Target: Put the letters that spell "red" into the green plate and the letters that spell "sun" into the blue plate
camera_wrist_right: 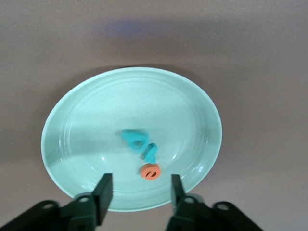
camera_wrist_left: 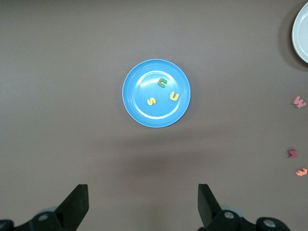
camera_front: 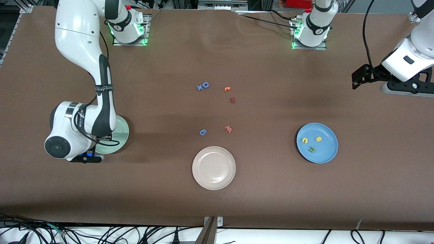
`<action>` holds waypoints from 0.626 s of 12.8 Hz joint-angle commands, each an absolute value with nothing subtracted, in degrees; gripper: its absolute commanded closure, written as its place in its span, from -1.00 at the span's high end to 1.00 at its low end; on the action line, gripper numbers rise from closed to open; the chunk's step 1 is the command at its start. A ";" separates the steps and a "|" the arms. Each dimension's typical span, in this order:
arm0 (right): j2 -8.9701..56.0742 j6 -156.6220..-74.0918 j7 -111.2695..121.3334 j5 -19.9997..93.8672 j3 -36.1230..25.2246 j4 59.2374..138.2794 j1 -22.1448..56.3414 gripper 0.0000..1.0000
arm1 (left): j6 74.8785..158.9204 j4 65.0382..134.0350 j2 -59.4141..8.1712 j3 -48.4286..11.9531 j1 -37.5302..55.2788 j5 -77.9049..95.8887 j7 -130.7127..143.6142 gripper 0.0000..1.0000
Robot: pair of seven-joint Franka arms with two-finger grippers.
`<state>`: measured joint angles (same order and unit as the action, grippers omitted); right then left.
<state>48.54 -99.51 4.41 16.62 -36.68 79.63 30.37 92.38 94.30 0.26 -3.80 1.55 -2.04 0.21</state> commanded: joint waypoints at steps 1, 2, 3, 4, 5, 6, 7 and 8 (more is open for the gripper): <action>47.73 -98.79 5.27 18.63 -36.65 79.81 30.50 0.99 | 91.32 93.69 0.44 -4.22 1.23 -3.34 -0.17 1.00; 47.46 -98.27 5.19 18.89 -36.56 79.63 30.85 0.99 | 90.97 93.60 0.87 -4.31 1.32 -3.34 -0.35 1.00; 47.37 -97.48 5.19 20.20 -36.74 79.37 31.20 0.99 | 90.36 93.69 1.57 -4.31 1.32 -3.25 -0.44 1.00; 46.94 -97.12 5.19 21.35 -36.65 79.28 31.29 0.99 | 90.09 93.69 1.58 -4.39 1.32 -2.99 -0.53 1.00; 46.67 -96.60 5.01 21.53 -36.56 79.19 31.64 0.99 | 90.09 93.60 1.67 -4.31 1.32 -2.73 -0.44 1.00; 46.50 -95.81 4.49 22.23 -36.65 79.19 32.16 0.99 | 90.09 93.52 1.67 -4.13 1.23 -2.55 -0.44 1.00; 46.06 -95.28 3.44 22.41 -36.65 79.10 32.60 0.99 | 90.09 93.43 1.67 -3.87 1.14 -2.55 -0.44 1.00; 45.45 -95.19 2.12 22.41 -36.65 79.19 33.39 0.99 | 90.26 93.43 1.67 -3.78 1.14 -2.55 -0.44 1.00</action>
